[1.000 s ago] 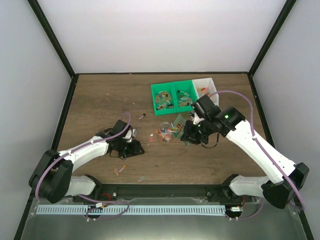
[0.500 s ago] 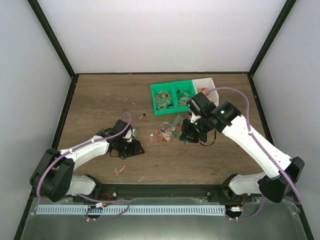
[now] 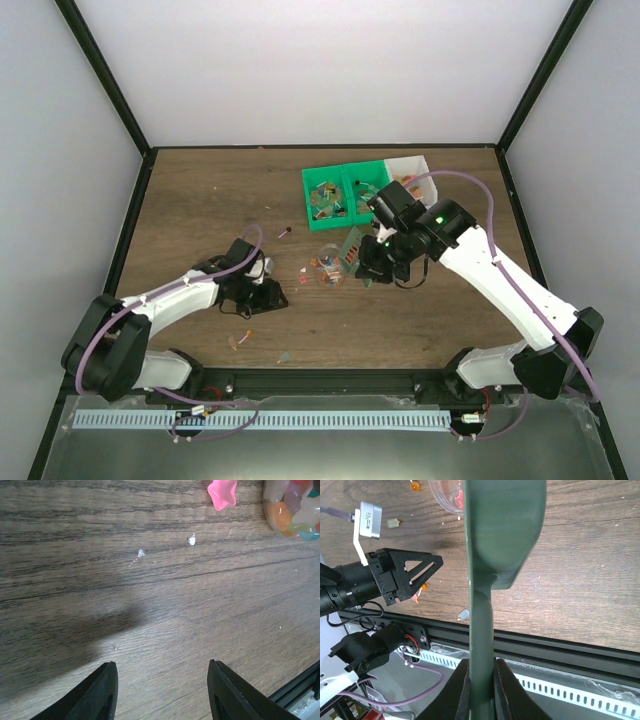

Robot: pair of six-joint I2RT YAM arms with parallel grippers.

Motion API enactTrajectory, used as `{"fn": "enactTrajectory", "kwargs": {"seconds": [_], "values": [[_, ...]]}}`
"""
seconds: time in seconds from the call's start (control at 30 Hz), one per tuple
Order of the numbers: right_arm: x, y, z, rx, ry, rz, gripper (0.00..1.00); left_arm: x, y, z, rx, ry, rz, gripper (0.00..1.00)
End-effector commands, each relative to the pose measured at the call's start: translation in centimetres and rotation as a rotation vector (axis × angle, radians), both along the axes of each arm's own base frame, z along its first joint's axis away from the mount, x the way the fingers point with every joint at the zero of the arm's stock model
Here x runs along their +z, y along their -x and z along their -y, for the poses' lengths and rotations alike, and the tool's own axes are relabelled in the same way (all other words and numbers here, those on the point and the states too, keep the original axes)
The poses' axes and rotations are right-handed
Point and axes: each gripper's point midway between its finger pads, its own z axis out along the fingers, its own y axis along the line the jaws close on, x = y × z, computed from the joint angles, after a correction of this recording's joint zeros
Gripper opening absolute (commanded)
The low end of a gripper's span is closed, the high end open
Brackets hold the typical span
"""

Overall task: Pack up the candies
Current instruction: Place the fake candies in the packing bottle, then scoop the fake candies from the storage box.

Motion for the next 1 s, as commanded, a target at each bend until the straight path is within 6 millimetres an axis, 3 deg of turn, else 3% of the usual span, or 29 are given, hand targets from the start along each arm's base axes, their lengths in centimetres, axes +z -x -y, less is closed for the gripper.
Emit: {"fn": "enactTrajectory", "kwargs": {"seconds": [0.0,0.1,0.27,0.33,0.43,0.6,0.73,0.97], "values": [[2.0,-0.6,-0.1,-0.051,-0.022,0.051,0.01,1.2,-1.1,0.4,-0.010,0.020,0.039,0.50],[3.4,-1.3,-0.4,-0.100,-0.093,0.093,0.01,2.7,-2.3,0.5,0.000,0.009,0.081,0.51],[5.6,-4.1,0.8,-0.281,-0.294,0.194,0.01,7.7,-7.5,-1.4,0.094,-0.160,0.268,0.56],[6.0,-5.2,1.2,-0.336,-0.385,0.244,0.01,9.2,-9.5,-1.1,0.114,-0.181,0.305,0.63],[6.4,-7.7,2.3,-0.438,-0.523,0.326,0.01,9.8,-11.7,0.1,0.114,-0.193,0.290,0.71],[1.8,-11.5,3.2,-0.511,-0.539,0.146,0.01,10.1,-16.8,1.5,0.145,-0.264,0.299,0.76],[1.6,-15.6,2.8,-0.516,-0.531,0.109,0.01,10.6,-21.3,3.1,0.165,-0.308,0.316,0.73],[-0.2,-20.5,5.2,-0.643,-0.536,-0.012,0.01,8.9,-27.4,5.4,0.208,-0.349,0.300,0.67]]}}
